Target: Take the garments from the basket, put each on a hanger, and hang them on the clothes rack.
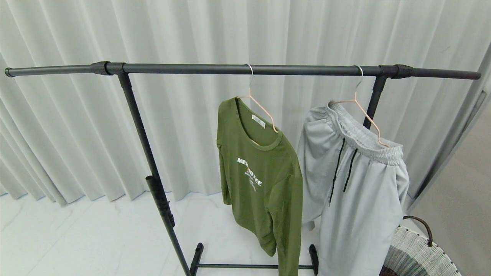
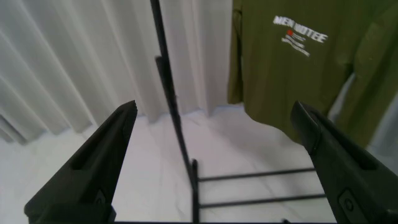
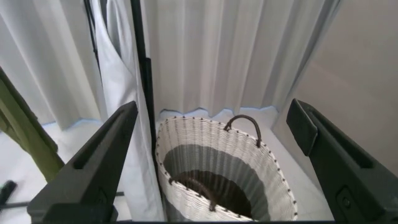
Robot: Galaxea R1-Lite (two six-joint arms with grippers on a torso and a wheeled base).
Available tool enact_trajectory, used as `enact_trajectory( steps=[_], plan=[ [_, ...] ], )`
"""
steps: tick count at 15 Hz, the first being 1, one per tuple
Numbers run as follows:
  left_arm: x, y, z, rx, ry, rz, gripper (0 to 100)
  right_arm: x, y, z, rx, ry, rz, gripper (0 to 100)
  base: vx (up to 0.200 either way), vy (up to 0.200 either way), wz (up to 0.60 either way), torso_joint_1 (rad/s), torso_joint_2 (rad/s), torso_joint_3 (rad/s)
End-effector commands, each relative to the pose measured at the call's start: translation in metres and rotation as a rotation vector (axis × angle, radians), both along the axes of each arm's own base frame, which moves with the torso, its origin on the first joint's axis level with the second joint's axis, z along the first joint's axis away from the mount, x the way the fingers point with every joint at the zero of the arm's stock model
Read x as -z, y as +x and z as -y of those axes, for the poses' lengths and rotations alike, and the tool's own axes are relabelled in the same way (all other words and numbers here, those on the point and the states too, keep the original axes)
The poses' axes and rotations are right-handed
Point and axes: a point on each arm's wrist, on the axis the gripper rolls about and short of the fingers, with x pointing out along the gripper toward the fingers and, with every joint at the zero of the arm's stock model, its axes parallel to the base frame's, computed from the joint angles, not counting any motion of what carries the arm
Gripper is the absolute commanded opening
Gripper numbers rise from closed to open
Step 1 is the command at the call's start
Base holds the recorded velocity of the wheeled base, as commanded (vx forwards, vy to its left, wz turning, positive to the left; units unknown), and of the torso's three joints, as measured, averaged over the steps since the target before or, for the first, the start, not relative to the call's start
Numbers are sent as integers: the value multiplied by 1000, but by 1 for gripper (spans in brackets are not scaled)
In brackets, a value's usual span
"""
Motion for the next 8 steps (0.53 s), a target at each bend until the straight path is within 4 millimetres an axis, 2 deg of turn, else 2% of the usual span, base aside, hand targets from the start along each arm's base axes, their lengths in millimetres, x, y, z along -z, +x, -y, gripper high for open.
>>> enact_trajectory(
  steps=[1, 4, 8],
  plan=[
    [-1, 1, 0, -7, -75, -27, 100, 0, 0, 0, 0, -5, -3, 100, 0, 0, 0, 0, 0, 0],
    [-2, 4, 0, 0, -103, -74, 100, 1, 0, 0, 4, -18, -11, 100, 0, 0, 0, 0, 0, 0],
    [-2, 2, -2, 106, -101, -66, 100, 2, 0, 1, 36, -91, -27, 100, 0, 0, 0, 0, 0, 0]
  ],
)
